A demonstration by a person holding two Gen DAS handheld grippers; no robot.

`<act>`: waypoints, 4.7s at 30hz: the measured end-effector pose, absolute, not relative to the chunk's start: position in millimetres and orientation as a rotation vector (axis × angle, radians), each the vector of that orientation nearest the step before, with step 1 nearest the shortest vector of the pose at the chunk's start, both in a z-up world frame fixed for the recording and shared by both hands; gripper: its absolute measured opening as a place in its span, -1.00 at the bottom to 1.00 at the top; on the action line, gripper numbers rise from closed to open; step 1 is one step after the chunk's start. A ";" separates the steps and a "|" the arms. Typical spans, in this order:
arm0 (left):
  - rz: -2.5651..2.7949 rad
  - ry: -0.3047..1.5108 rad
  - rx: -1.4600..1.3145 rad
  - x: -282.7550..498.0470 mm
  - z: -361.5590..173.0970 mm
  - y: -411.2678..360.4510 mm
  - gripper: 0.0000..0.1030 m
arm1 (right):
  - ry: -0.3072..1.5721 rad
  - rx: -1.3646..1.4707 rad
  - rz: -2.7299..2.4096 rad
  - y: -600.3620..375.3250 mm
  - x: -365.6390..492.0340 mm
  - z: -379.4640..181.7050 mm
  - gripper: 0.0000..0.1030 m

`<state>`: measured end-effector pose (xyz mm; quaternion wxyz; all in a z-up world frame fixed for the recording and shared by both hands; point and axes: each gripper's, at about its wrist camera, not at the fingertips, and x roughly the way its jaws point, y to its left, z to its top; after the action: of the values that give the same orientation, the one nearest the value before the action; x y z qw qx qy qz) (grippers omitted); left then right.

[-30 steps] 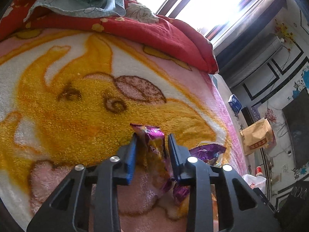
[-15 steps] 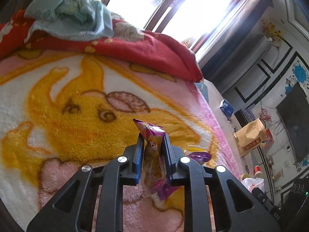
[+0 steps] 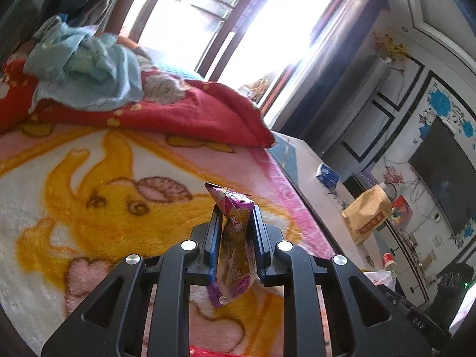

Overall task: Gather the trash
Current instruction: 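Carry the purple wrapper and white bag with both tools over the yellow bin, then open both tools to drop the purple wrapper and white bag into the bin, then withdraw both open tools from above the bin toward the blanket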

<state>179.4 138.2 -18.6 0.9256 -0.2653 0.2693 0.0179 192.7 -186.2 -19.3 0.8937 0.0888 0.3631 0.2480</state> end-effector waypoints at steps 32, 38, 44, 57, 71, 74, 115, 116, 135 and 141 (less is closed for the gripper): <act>-0.285 0.581 -0.340 196.7 12.0 3.8 -0.64 | 0.676 0.249 0.289 -284.5 201.6 -1.9 -0.67; -0.328 0.583 -0.306 199.6 14.5 -18.2 -0.64 | 0.660 0.266 0.217 -313.0 201.3 -1.6 -0.67; -0.367 0.590 -0.284 202.6 13.0 -36.4 -0.64 | 0.648 0.286 0.144 -339.8 201.1 -1.7 -0.67; -0.440 0.603 -0.239 207.6 9.8 -75.0 -0.64 | 0.630 0.328 -0.013 -393.9 199.1 -7.4 -0.67; -0.523 0.621 -0.186 210.5 3.6 -120.3 -0.64 | 0.646 0.386 -0.135 -437.9 201.4 -22.0 -0.67; -0.543 0.624 -0.172 212.8 1.6 -130.9 -0.64 | 0.648 0.382 -0.158 -443.4 200.8 -24.3 -0.67; -0.742 0.750 0.009 241.4 -69.8 -281.9 -0.64 | 0.658 0.452 -0.398 -519.9 189.3 -56.6 -0.65; -0.744 0.757 0.010 243.3 -71.9 -284.6 -0.64 | 0.655 0.454 -0.396 -519.6 188.9 -55.8 -0.65; -0.655 0.756 -0.096 247.0 -67.4 -251.1 0.85 | 0.641 0.389 -0.252 -477.7 196.7 -37.5 0.09; -0.591 0.717 -0.096 239.2 -53.4 -223.1 0.86 | 0.637 0.350 -0.196 -453.1 198.9 -30.1 0.21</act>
<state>239.2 -223.1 -53.4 0.8929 -0.0462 0.3458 -0.2848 198.9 -453.1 -30.1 0.9299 0.1711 0.3111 -0.0957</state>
